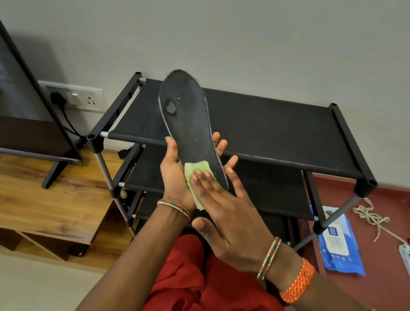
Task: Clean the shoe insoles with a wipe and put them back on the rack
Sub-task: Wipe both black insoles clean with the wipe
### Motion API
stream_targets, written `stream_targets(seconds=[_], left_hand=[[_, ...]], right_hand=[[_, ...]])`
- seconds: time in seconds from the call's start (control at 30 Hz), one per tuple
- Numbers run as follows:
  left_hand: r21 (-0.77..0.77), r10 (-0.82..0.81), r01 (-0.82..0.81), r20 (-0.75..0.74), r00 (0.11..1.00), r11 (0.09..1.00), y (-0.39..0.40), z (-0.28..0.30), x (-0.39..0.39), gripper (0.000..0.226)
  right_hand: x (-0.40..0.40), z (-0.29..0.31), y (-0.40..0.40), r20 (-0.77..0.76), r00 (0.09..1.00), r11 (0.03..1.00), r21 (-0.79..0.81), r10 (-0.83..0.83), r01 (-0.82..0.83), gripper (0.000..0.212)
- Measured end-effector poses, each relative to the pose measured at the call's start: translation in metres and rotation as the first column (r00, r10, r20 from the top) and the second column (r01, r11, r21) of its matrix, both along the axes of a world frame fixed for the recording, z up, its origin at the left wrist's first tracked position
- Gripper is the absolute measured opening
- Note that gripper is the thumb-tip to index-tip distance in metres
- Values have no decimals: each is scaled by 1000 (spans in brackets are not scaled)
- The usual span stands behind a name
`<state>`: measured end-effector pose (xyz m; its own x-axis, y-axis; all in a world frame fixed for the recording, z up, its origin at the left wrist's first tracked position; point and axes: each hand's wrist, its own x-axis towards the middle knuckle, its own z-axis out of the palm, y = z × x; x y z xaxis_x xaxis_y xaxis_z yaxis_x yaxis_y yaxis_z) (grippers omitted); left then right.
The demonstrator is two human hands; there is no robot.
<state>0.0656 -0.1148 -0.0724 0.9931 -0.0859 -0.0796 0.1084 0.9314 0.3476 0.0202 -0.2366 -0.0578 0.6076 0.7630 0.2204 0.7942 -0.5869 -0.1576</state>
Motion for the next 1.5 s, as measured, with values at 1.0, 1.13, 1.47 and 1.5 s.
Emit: stream_targets(seconds=[1.0, 1.13, 1.47, 1.5], left_hand=[[200, -22, 16, 28, 999, 980, 8, 12, 27, 57], [226, 53, -58, 25, 998, 972, 4, 15, 26, 53], [325, 84, -102, 68, 994, 940, 5, 19, 37, 50], [298, 87, -106, 74, 993, 949, 5, 18, 36, 50]], right_hand=[[62, 21, 32, 302, 936, 971, -95, -182, 219, 72], [70, 23, 36, 331, 916, 955, -108, -227, 276, 75], [84, 27, 39, 378, 895, 948, -110, -237, 297, 72], [89, 30, 44, 391, 886, 945, -98, -251, 311, 72]])
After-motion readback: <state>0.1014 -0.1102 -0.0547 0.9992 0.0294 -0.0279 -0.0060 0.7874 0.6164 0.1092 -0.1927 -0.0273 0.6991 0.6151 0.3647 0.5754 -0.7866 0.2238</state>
